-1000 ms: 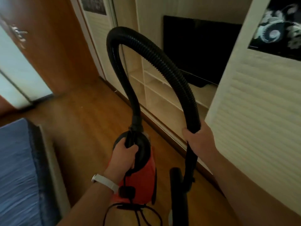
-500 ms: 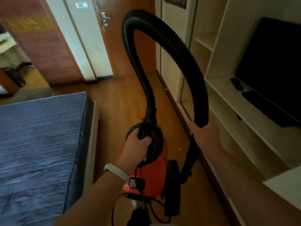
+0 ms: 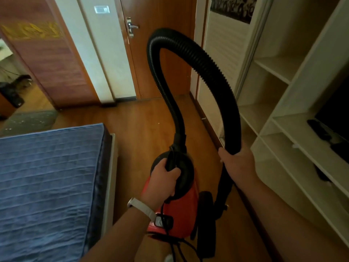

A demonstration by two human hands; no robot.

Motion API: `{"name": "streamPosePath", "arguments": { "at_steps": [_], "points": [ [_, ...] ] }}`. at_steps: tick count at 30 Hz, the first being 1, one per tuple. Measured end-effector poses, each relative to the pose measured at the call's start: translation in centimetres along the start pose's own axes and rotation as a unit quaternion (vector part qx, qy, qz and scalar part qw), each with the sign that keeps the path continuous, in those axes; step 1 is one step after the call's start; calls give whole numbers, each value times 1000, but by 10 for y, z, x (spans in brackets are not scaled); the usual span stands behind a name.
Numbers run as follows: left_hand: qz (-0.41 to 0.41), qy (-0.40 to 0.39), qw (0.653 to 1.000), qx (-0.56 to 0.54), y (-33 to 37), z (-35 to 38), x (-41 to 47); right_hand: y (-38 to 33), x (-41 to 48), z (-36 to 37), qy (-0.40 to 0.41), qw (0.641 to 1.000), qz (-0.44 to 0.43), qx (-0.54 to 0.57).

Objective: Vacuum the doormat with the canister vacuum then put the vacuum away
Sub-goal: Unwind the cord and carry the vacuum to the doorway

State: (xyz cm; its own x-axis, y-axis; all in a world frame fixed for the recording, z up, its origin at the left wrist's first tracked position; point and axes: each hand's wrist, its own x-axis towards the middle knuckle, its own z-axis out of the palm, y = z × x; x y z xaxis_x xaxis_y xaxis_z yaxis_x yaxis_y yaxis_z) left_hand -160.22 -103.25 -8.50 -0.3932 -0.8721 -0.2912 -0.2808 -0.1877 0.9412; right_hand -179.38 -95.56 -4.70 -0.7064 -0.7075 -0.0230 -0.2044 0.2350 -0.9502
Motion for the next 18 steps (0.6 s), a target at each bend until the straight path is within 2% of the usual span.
{"name": "streamPosePath", "arguments": {
  "at_steps": [4, 8, 18],
  "points": [
    [6, 22, 1000, 4, 19, -30, 43, -14, 46, 34, 7, 1000, 1, 2],
    [-8, 47, 999, -4, 25, -58, 90, -26, 93, 73, -19, 1000, -5, -3],
    [-48, 151, 987, 3, 23, -100, 236, -40, 243, 183, -141, 990, -4, -12]
  ]
}}
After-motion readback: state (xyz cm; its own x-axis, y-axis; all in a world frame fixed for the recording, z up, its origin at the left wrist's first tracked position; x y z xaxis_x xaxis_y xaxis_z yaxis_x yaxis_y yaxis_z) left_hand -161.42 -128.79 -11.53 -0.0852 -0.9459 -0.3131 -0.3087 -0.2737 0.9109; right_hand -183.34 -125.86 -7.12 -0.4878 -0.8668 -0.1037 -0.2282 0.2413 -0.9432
